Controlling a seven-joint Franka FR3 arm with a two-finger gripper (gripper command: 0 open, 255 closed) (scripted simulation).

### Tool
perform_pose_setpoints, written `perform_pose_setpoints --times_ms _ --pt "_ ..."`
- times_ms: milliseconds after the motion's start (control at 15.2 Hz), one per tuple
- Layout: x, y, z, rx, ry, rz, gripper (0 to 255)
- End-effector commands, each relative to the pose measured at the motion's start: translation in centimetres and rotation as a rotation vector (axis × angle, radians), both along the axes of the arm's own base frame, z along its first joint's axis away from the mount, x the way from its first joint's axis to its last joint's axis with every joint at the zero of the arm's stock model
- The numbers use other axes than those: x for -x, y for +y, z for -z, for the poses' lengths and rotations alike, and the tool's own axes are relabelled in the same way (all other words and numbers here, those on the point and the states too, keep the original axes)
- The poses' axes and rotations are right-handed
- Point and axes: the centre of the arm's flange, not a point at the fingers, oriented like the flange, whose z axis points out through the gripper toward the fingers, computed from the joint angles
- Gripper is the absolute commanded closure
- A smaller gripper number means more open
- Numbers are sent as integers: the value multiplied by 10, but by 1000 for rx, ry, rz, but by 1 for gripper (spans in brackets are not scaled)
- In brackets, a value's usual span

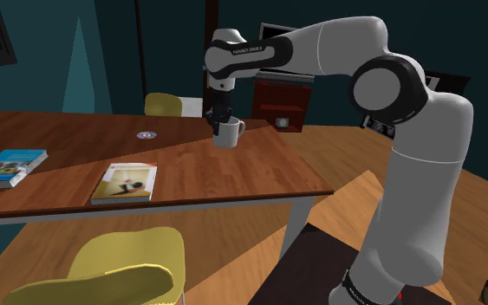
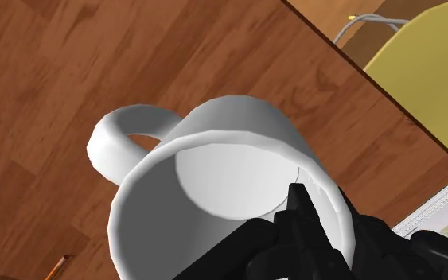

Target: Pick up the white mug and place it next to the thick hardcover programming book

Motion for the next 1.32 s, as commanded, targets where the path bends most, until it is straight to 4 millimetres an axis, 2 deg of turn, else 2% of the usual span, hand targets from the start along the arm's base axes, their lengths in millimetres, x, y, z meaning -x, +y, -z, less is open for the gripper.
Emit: perform_pose_setpoints --times_ms 0,462,528,1254 --pt "-7 24 0 0 0 2 255" --pt "-36 112 0 0 0 2 255" --pt "-38 119 0 0 0 2 255" --pt "-38 119 58 0 0 2 255"
